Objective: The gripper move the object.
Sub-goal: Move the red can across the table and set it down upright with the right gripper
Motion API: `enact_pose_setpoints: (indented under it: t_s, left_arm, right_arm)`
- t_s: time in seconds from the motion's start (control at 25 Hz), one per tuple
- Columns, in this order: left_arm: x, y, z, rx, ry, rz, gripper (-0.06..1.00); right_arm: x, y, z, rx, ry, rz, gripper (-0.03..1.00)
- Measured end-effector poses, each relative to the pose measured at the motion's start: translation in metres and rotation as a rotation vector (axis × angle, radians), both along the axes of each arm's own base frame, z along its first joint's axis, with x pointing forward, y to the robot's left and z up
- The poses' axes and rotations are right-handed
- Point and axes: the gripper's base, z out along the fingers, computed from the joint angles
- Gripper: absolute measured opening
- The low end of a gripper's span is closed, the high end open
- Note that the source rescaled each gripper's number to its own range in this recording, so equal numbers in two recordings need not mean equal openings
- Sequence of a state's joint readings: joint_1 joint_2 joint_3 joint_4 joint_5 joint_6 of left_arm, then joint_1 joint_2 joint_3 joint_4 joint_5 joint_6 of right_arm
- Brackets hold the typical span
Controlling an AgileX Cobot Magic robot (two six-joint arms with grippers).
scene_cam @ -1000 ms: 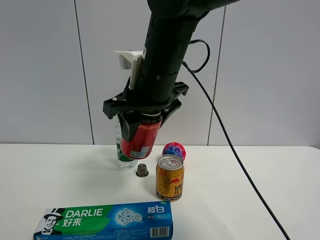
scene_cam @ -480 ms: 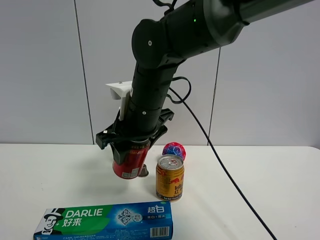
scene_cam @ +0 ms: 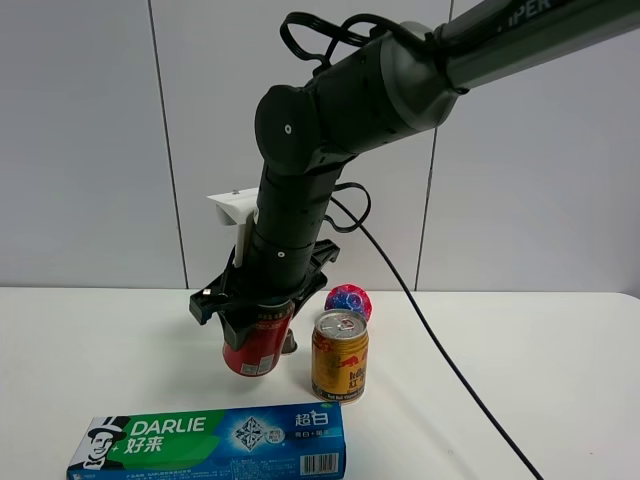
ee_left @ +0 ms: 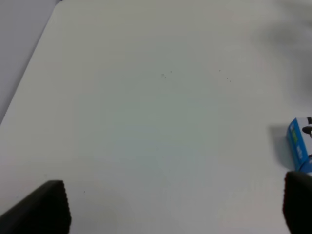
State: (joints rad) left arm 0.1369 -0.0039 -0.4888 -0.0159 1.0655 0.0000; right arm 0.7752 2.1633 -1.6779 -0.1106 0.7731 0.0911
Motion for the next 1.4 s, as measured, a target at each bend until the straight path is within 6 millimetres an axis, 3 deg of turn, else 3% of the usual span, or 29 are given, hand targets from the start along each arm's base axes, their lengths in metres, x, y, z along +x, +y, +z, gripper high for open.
enact_pose_setpoints:
  t_s: [0.32, 0.56, 0.96, 1.4]
  left_arm:
    - [0.000, 0.000, 0.000, 0.000, 0.000, 0.000, 1.00]
    - [0.000, 0.000, 0.000, 0.000, 0.000, 0.000, 1.00]
    - [0.000, 0.000, 0.000, 0.000, 0.000, 0.000, 1.00]
    - [0.000, 0.000, 0.000, 0.000, 0.000, 0.000, 1.00]
  right_arm:
    - [0.001, 0.000, 0.000, 0.001, -0.006, 0.002, 0.00]
    - [0.002, 0.002, -0.018, -0.022, 0.016, 0.004, 0.00]
    - [0.005, 0.005, -0.031, -0.015, 0.014, 0.005, 0.00]
    - [0.004, 0.004, -0.032, -0.027, 0.025, 0.003, 0.00]
